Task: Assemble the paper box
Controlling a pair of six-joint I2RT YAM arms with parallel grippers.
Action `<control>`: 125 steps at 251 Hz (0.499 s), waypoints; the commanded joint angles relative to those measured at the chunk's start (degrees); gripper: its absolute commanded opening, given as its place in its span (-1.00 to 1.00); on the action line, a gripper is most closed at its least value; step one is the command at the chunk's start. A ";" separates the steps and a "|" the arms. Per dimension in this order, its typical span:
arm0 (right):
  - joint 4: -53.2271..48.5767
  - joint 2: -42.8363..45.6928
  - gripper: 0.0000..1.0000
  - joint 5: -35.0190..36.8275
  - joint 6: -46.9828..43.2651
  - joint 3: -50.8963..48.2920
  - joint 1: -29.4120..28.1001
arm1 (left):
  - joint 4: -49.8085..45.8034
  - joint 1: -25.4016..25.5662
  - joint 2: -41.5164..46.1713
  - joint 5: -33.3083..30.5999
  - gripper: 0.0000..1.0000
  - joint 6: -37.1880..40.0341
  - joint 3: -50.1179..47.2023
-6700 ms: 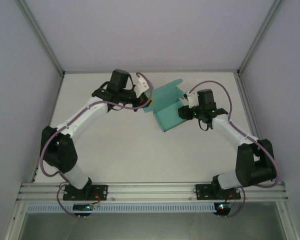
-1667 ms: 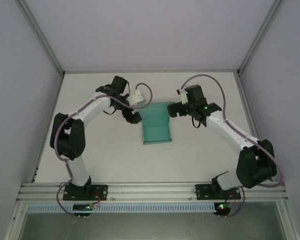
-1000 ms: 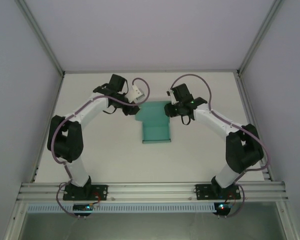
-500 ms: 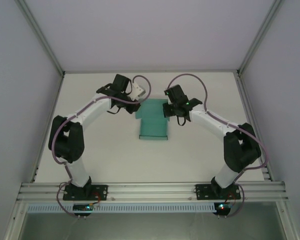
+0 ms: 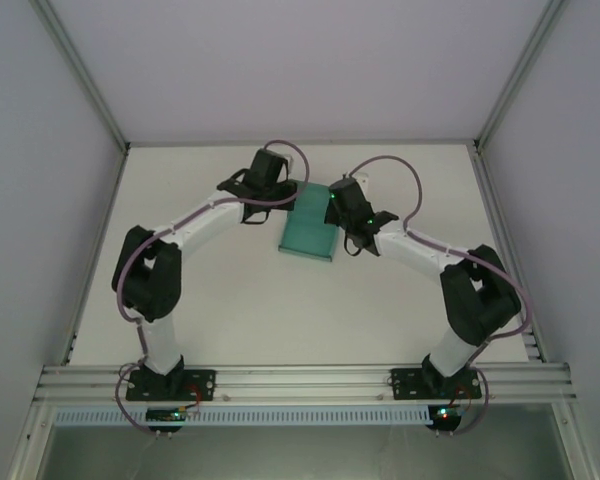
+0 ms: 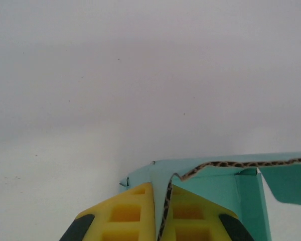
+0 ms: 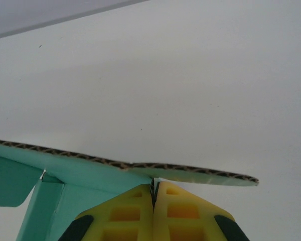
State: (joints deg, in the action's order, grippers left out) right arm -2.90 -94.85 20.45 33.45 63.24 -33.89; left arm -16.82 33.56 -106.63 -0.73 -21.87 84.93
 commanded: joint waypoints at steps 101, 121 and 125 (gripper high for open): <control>11.53 -3.97 -1.00 8.20 5.86 -1.19 -6.57 | 12.21 5.38 5.55 -3.96 -1.00 -11.66 -15.54; 13.10 -3.64 -1.00 11.02 4.10 -4.25 -8.22 | 12.54 6.19 7.31 -5.98 -1.00 -11.52 -18.69; 13.76 -3.47 -1.00 11.45 4.09 -5.27 -8.54 | 12.66 6.30 7.64 -6.21 -1.00 -11.45 -19.33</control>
State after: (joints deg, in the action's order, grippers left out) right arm 4.12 -98.52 30.94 38.11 61.67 -38.33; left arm -2.98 36.53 -100.88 -8.75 -31.83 70.11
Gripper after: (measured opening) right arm 0.045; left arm 0.044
